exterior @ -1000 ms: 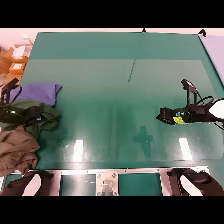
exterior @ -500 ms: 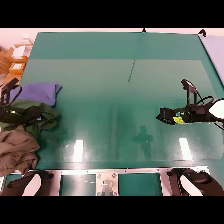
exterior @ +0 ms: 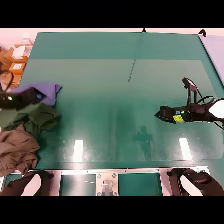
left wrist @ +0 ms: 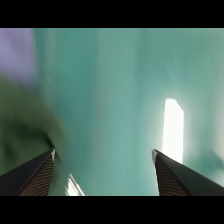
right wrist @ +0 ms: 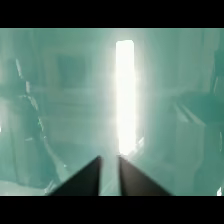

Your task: Fold the shirts.

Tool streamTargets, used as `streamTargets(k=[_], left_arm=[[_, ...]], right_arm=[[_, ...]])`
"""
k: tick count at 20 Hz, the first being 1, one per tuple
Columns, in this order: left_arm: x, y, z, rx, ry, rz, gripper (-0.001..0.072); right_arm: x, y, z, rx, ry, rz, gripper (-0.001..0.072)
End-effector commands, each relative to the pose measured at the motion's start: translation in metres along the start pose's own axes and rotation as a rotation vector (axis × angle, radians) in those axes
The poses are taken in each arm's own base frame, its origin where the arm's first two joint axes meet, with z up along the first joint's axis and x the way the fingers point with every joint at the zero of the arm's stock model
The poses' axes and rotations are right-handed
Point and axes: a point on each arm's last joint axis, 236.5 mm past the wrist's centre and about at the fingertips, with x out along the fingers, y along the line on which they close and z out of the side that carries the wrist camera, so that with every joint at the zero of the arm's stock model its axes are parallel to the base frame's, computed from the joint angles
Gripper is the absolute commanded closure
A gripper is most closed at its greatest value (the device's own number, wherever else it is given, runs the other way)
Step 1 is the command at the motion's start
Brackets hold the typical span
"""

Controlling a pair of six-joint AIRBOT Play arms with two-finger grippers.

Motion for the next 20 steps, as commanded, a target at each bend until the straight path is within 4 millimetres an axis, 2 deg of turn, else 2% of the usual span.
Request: streamTargets(k=[1,2,3,5,6,8,9,11,13,15,16,17,18,19,20], left_arm=[[-0.003,0.033,0.084,0.171,-0.209,0.155,0.0026],[0.005,0.048,0.100,0.216,-0.192,0.207,-0.0013],[0.018,0.065,0.111,0.254,-0.157,0.253,-0.0013],[0.056,0.102,0.119,0.289,-0.041,0.322,-0.0013],[0.077,0.121,0.113,0.296,0.038,0.344,-0.0013],[0.113,0.161,0.086,0.321,0.202,0.401,-0.0013],[0.125,0.183,0.071,0.351,0.276,0.447,-0.0013],[0.141,0.215,0.052,0.402,0.371,0.513,-0.0013],[0.156,0.228,0.045,0.422,0.391,0.525,-0.0013],[0.165,0.231,0.050,0.433,0.363,0.527,-0.0001],[0.166,0.231,0.054,0.437,0.347,0.528,0.0122],[0.167,0.231,0.056,0.441,0.339,0.530,0.0354],[0.165,0.232,0.054,0.441,0.349,0.531,0.0616],[0.163,0.231,0.054,0.438,0.363,0.530,0.0681],[0.160,0.228,0.057,0.436,0.366,0.530,0.0682]], right_arm=[[0.000,0.000,0.012,-0.002,-0.050,0.002,0.0409],[0.000,0.000,0.014,-0.001,-0.056,0.003,0.0321],[0.001,0.000,0.017,0.000,-0.067,0.003,0.0232],[0.002,0.000,0.021,0.001,-0.083,0.003,0.0209],[0.002,0.000,0.022,0.000,-0.084,0.001,0.0209],[0.002,0.000,0.022,0.000,-0.085,0.001,0.0209],[0.002,0.000,0.022,0.000,-0.086,0.002,0.0209],[0.002,0.000,0.022,0.000,-0.086,0.001,0.0209],[0.002,0.000,0.022,0.000,-0.086,0.002,0.0209],[0.002,0.000,0.022,0.001,-0.086,0.003,0.0209],[0.002,0.000,0.022,0.001,-0.085,0.003,0.0209],[0.002,0.000,0.022,0.001,-0.085,0.003,0.0210],[0.002,0.000,0.022,0.001,-0.085,0.003,0.0210],[0.002,0.000,0.022,0.001,-0.085,0.003,0.0210],[0.002,0.000,0.022,0.001,-0.085,0.003,0.0210]])
